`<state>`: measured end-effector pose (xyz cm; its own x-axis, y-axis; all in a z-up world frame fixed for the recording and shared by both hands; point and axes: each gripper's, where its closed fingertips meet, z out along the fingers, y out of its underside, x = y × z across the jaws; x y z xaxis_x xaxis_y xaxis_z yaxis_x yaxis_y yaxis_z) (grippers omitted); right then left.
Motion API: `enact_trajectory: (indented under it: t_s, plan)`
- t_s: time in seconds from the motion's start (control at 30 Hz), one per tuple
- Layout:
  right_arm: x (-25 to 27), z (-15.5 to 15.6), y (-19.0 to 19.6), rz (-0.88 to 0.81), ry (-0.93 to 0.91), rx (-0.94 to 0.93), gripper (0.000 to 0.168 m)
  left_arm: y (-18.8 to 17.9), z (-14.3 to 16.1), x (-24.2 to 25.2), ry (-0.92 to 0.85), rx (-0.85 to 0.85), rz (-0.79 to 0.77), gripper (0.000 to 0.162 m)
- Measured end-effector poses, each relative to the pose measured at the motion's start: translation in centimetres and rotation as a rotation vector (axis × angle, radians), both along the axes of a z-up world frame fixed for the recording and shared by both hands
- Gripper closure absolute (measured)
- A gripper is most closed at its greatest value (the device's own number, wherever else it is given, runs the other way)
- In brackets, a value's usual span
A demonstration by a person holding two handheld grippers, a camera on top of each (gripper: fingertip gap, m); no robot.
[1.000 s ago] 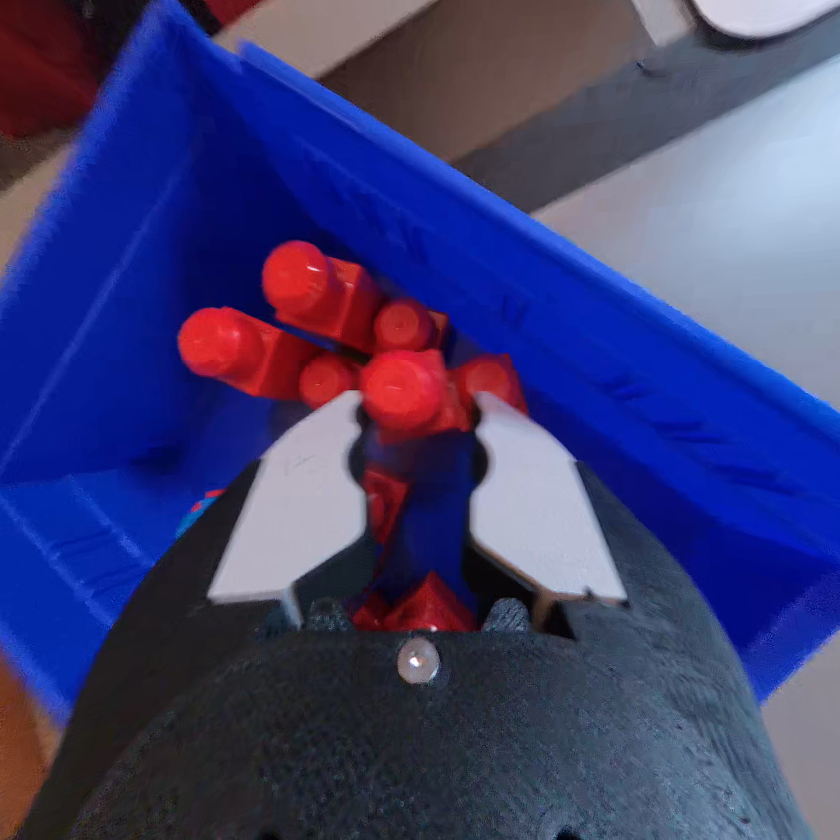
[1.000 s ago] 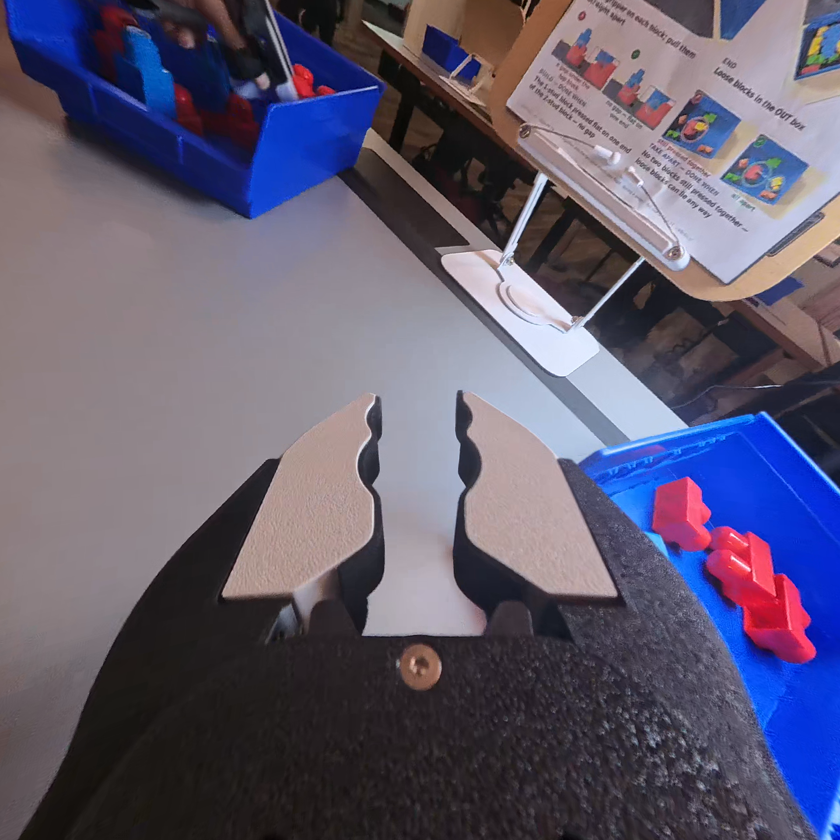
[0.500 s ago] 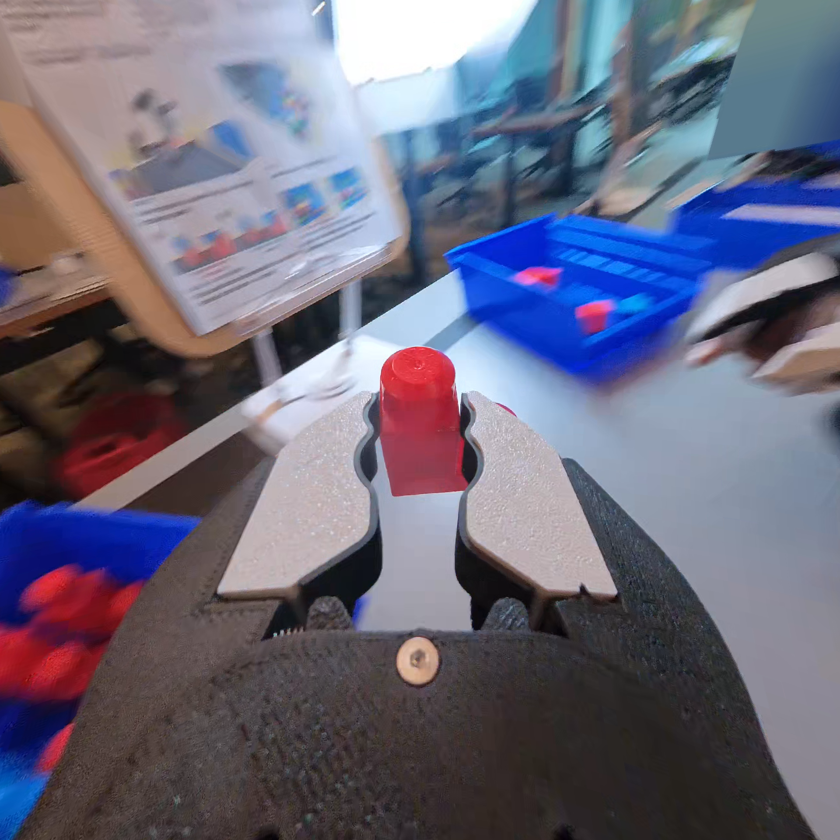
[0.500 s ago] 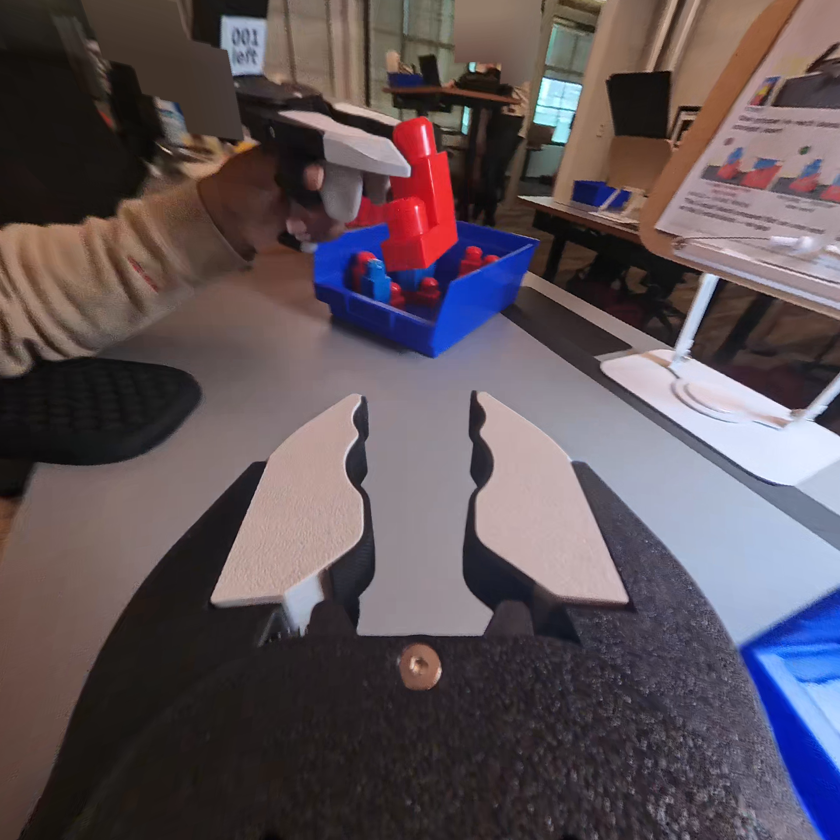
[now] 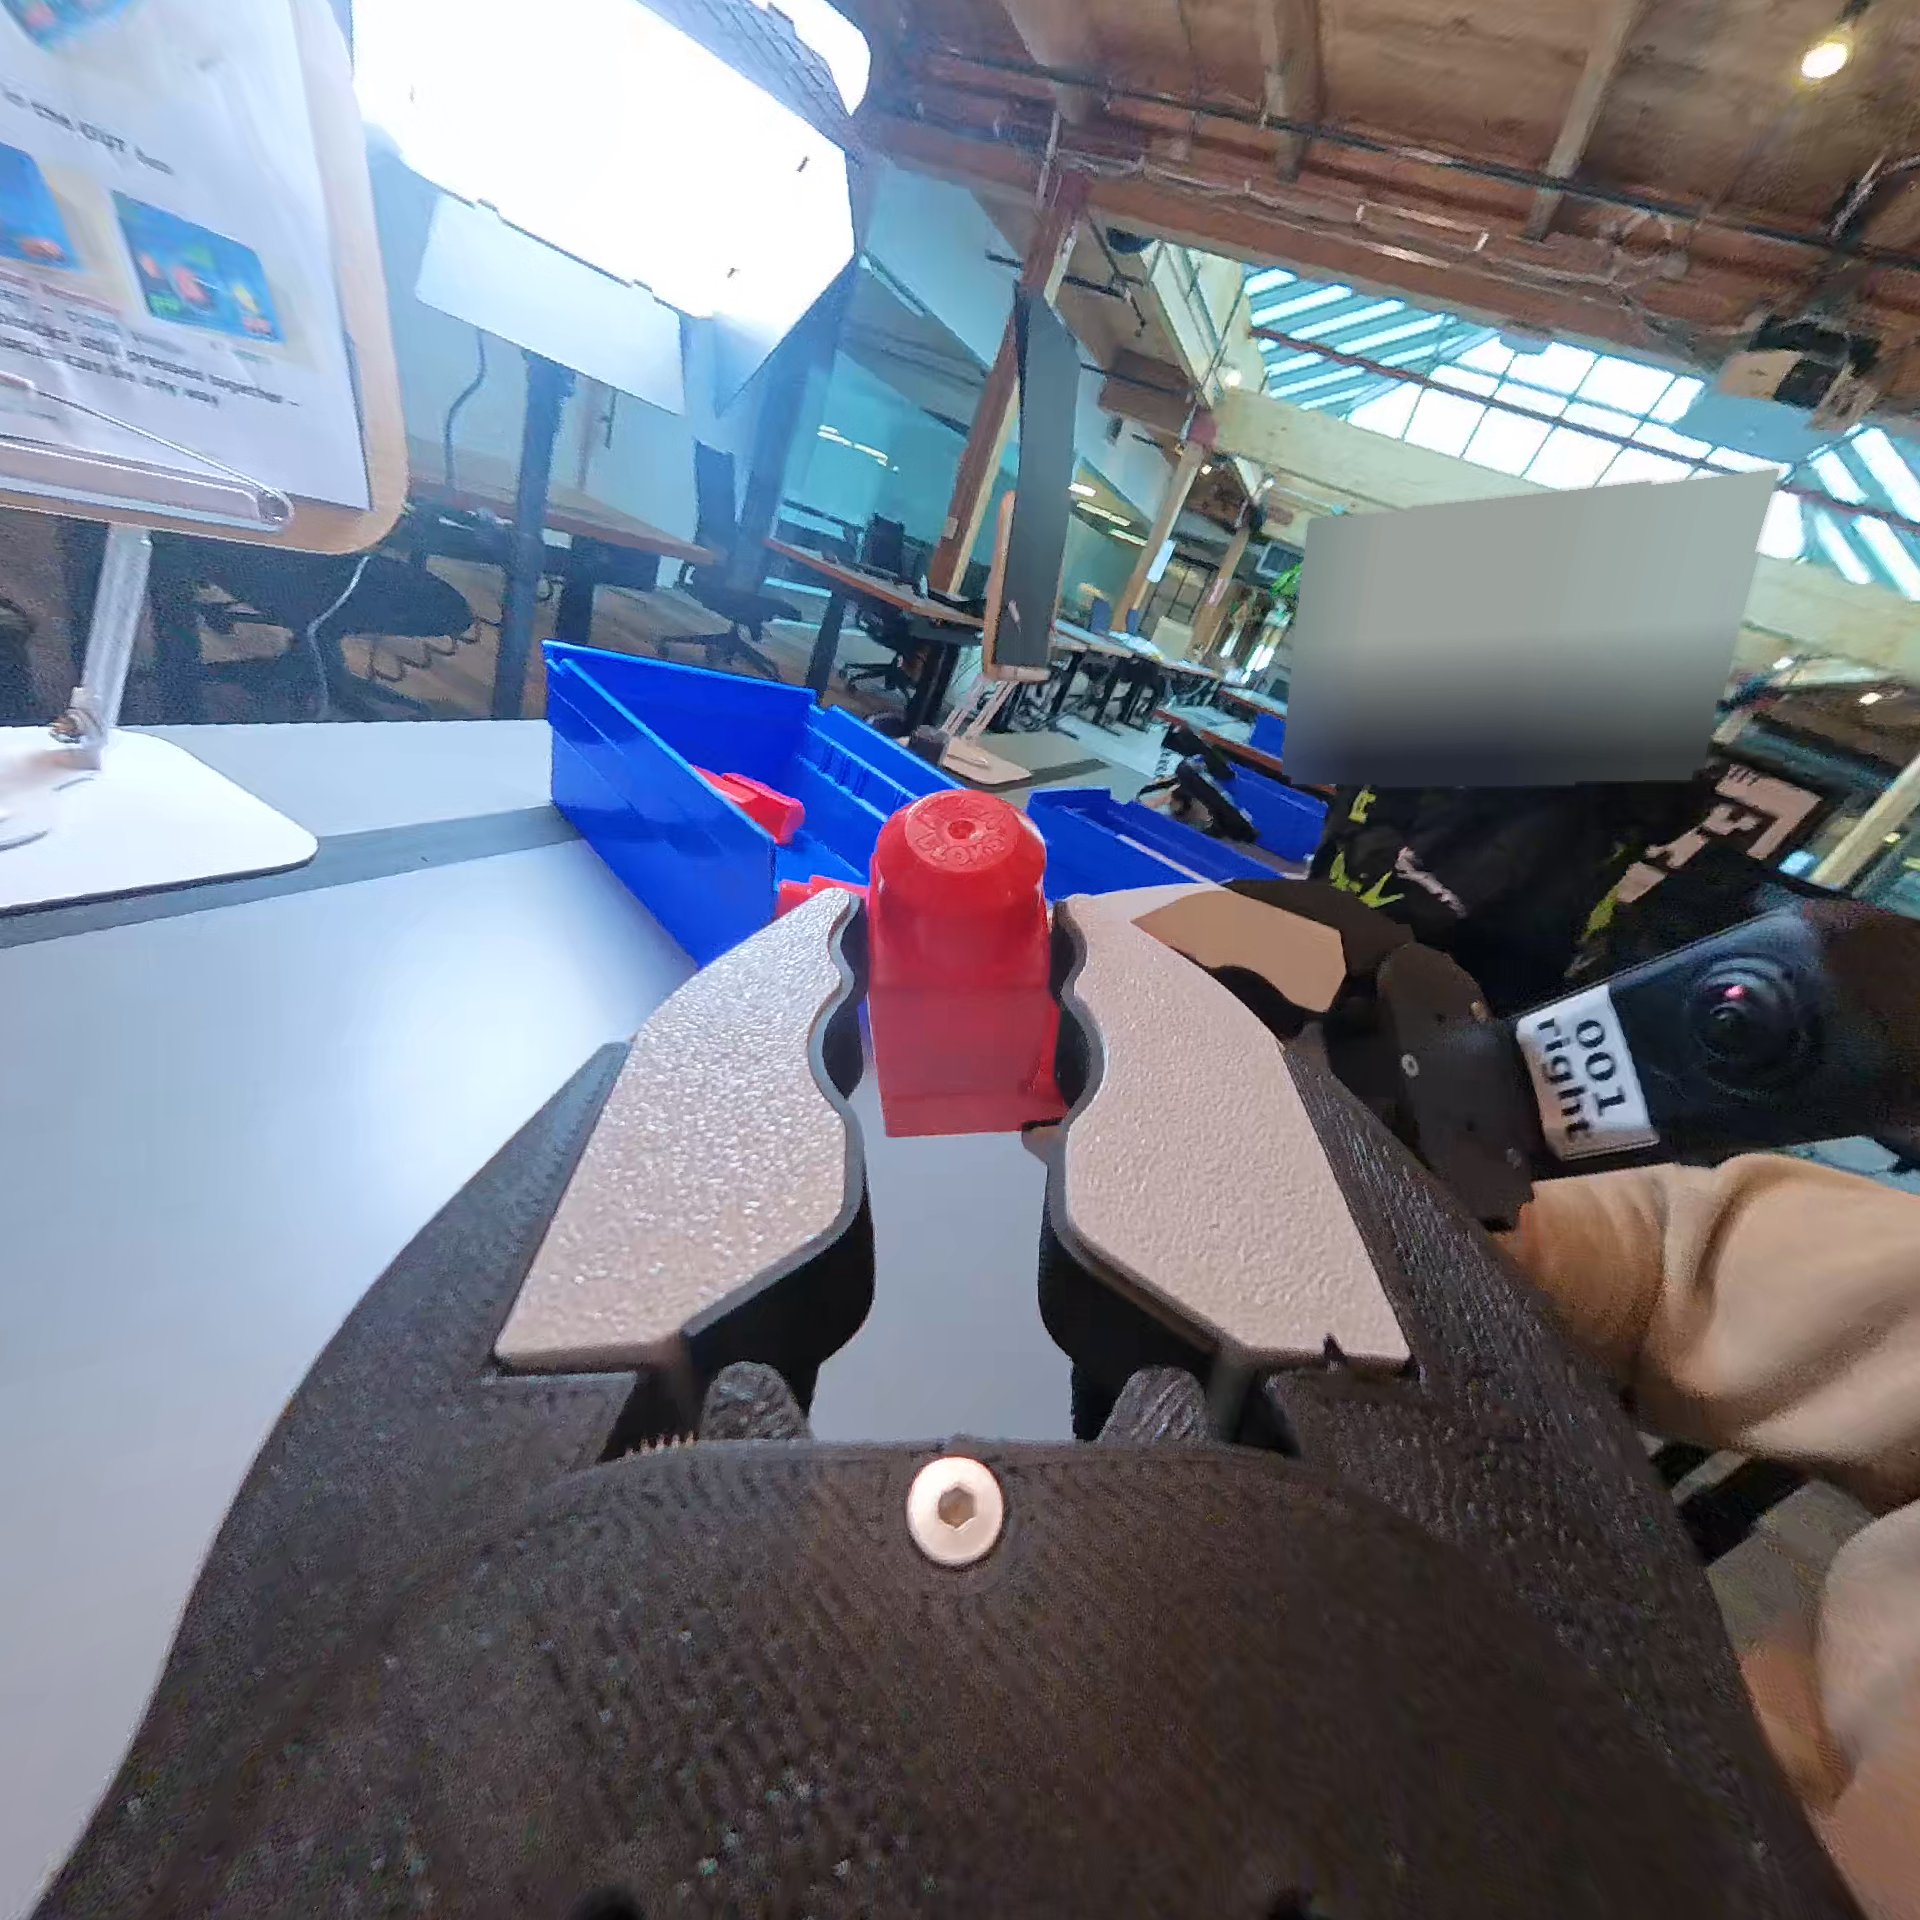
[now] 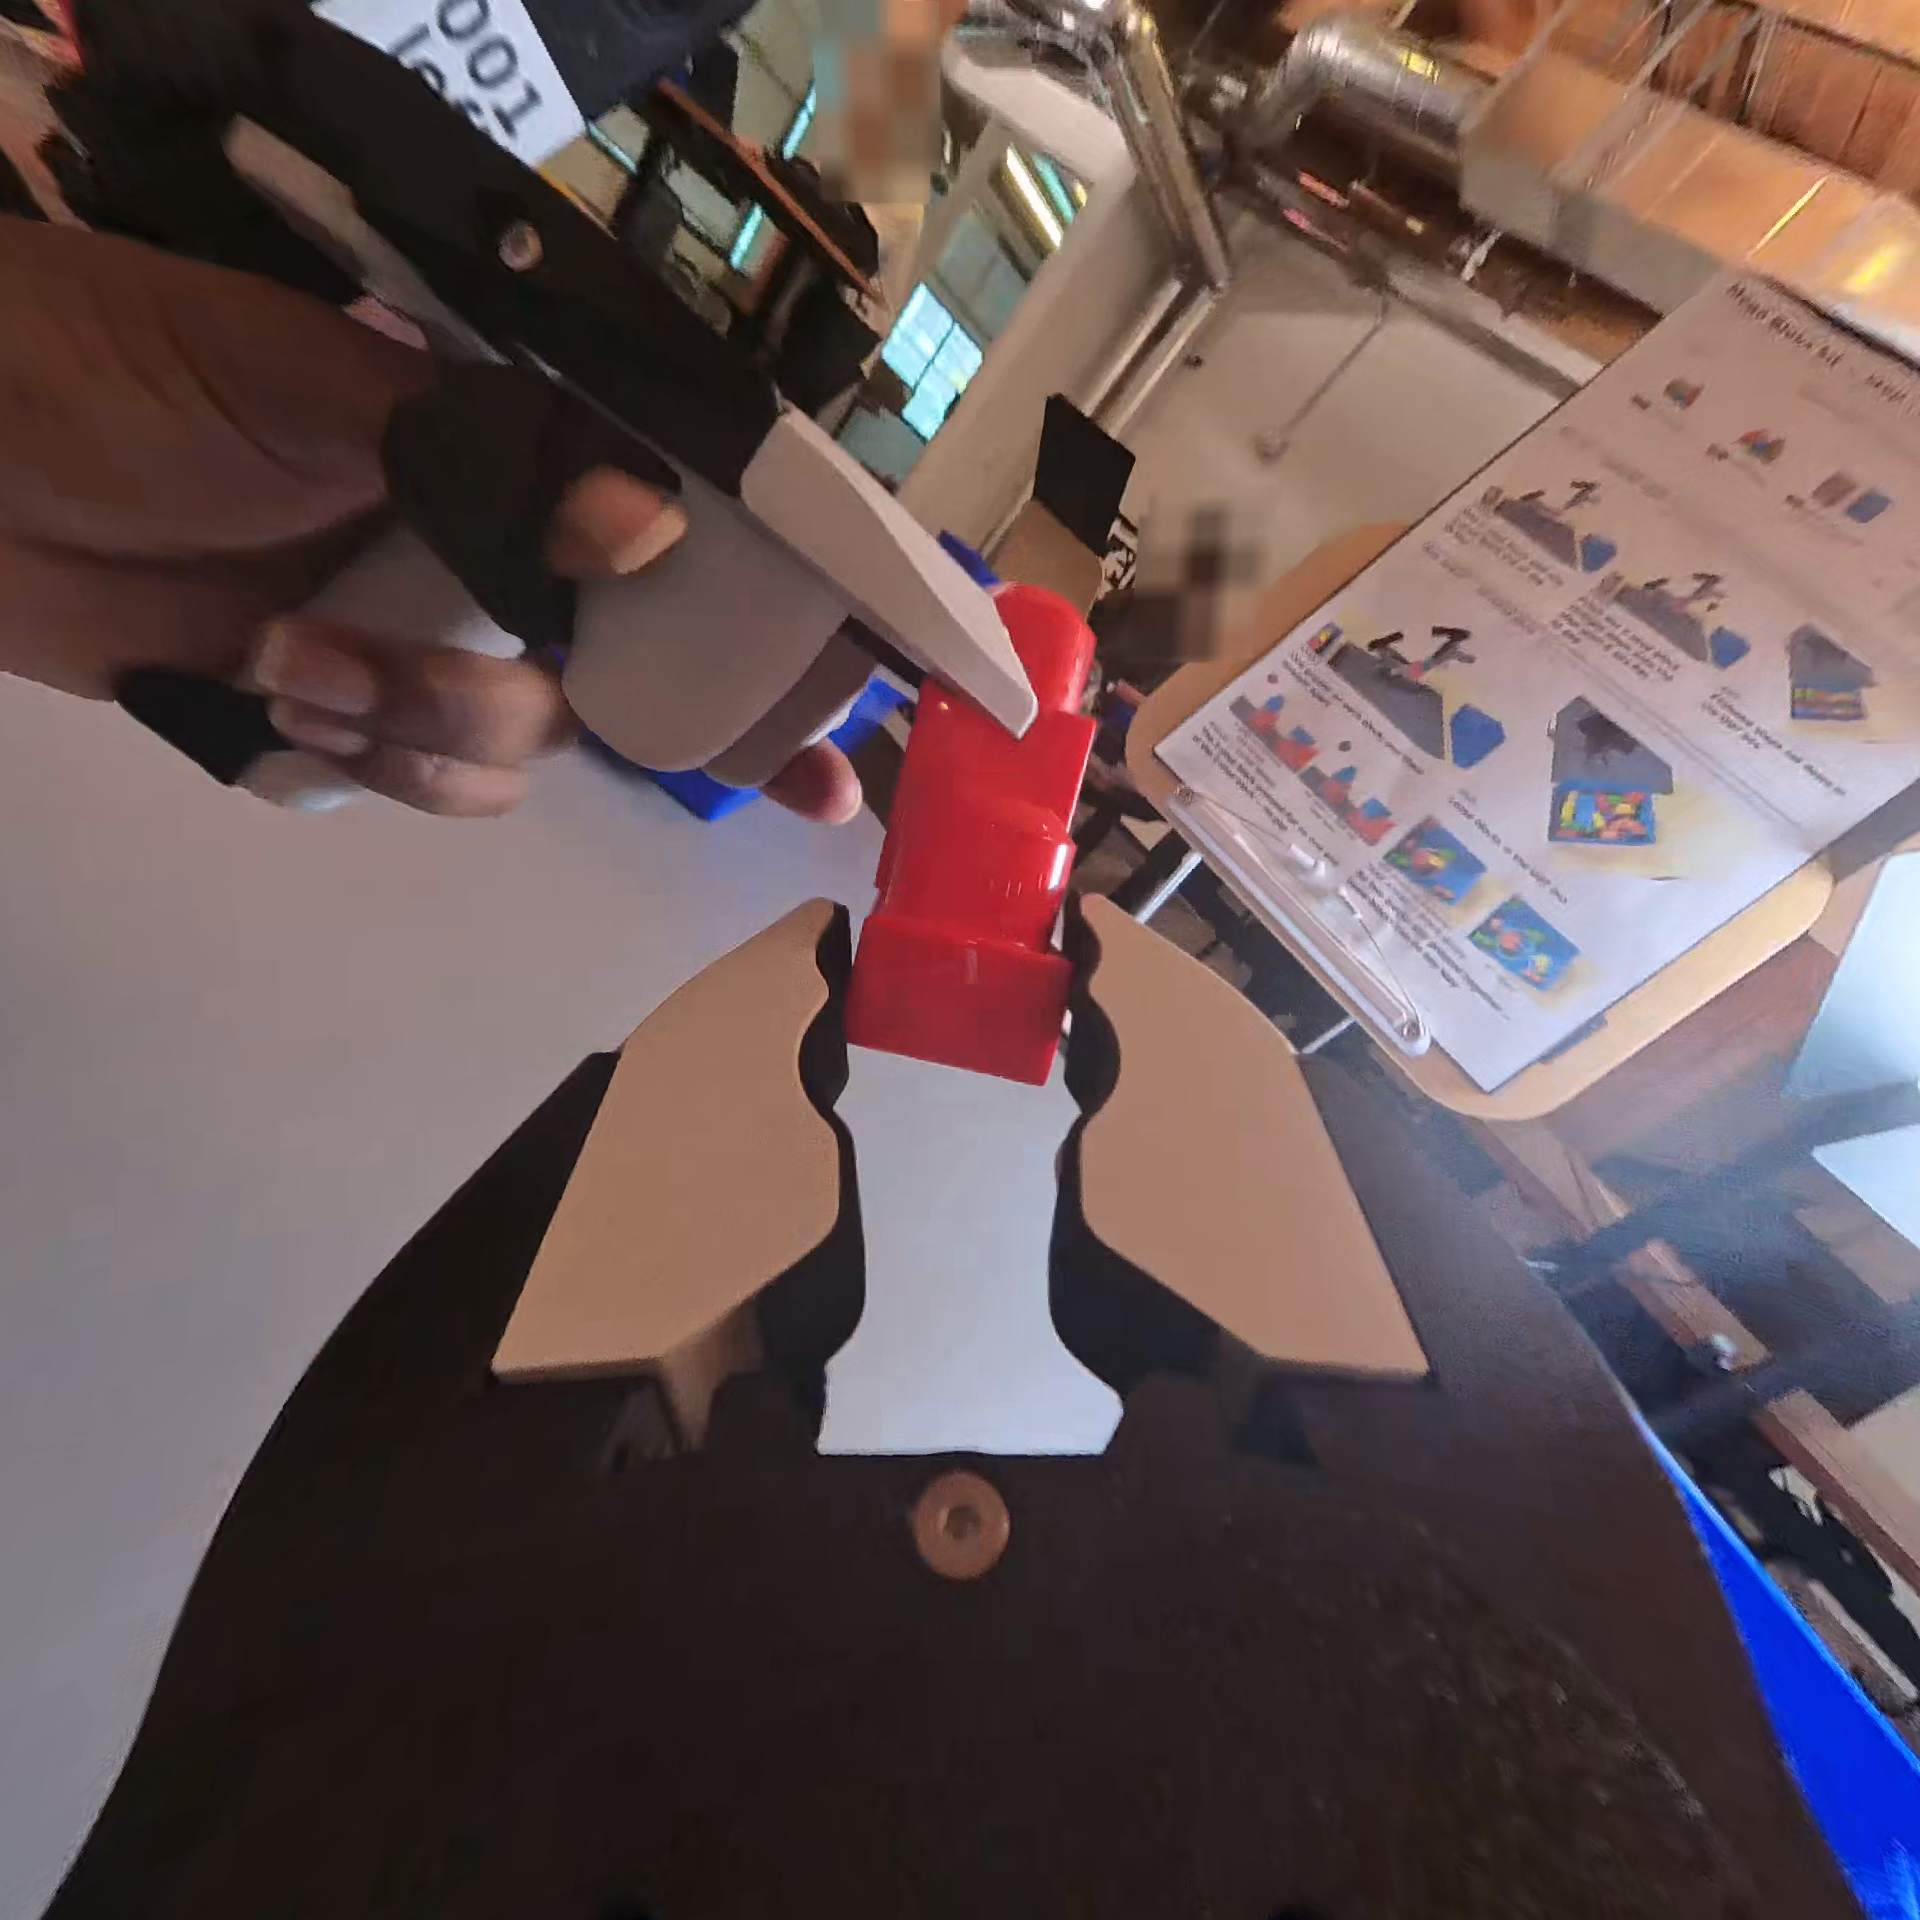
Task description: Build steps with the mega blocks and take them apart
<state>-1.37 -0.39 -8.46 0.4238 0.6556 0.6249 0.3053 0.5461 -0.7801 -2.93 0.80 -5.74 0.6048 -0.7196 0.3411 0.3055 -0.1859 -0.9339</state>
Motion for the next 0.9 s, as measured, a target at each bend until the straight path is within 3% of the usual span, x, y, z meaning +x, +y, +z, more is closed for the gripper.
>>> enact_trajectory:
  t_s: [0.23,0.37,0.43,0.67,0.9]
  plan:
    - [-0.1,-1.6,1.3,-0.042,-0.068,-0.113,0.131,-0.1,1.1,-0.8,0.008,0.054,0.015,0.130]
    - [0.3,-5.8,3.1,-0.081,-0.194,-0.224,0.131,-0.2,6.8,-6.5,-0.118,0.209,0.154,0.130]
    - [0.0,-6.0,3.5,-0.073,-0.188,-0.251,0.131,-0.7,7.5,-7.9,-0.113,0.243,0.191,0.130]
    - [1.4,-5.3,5.6,-0.122,-0.132,-0.291,0.130,0.3,5.0,-8.4,-0.043,0.212,0.212,0.130]
    - [10.2,-1.8,14.1,-0.399,0.074,-0.304,0.130,3.0,-3.0,-5.7,0.064,0.035,0.146,0.130]
